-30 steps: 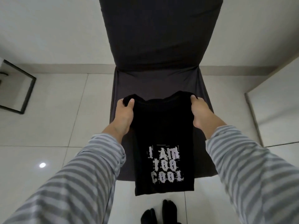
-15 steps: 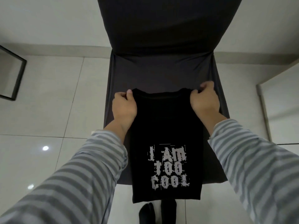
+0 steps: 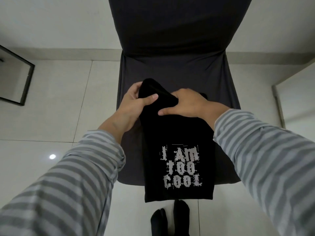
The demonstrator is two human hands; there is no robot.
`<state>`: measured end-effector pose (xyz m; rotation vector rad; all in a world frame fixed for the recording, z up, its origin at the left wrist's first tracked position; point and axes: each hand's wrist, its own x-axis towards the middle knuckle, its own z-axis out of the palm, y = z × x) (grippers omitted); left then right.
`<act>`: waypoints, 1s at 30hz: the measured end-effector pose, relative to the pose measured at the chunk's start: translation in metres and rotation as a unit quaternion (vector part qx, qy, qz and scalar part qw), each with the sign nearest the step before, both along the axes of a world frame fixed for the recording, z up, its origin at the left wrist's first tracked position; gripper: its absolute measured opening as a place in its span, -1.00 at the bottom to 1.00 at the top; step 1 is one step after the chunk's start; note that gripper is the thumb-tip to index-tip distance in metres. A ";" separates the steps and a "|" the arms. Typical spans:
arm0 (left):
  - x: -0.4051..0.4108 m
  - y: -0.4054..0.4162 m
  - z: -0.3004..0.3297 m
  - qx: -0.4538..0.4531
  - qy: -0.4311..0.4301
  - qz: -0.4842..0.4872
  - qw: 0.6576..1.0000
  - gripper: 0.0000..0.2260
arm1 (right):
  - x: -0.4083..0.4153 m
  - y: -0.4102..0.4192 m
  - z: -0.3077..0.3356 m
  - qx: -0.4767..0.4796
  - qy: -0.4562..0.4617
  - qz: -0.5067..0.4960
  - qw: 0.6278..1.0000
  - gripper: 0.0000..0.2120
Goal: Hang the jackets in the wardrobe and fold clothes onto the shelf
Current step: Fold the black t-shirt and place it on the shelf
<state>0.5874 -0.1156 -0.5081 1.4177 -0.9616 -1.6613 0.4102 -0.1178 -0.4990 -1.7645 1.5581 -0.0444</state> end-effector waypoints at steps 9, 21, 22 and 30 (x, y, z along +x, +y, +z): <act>0.006 0.092 0.017 0.169 -0.179 -0.297 0.923 -0.45 | -0.025 0.031 0.101 0.014 -0.125 -0.095 0.988 -0.79; -0.038 0.047 0.253 -0.079 -0.089 -0.091 0.989 -0.91 | -0.161 0.134 0.340 -0.282 -0.209 -0.447 0.823 -0.72; -0.059 0.044 0.278 -0.131 -0.080 -0.069 0.986 -0.87 | -0.170 0.149 0.354 -0.313 -0.192 -0.467 0.804 -0.74; -0.227 0.111 0.430 -0.443 -0.156 0.000 0.883 -0.77 | -0.237 0.299 0.436 -0.485 0.016 -0.629 0.608 -0.62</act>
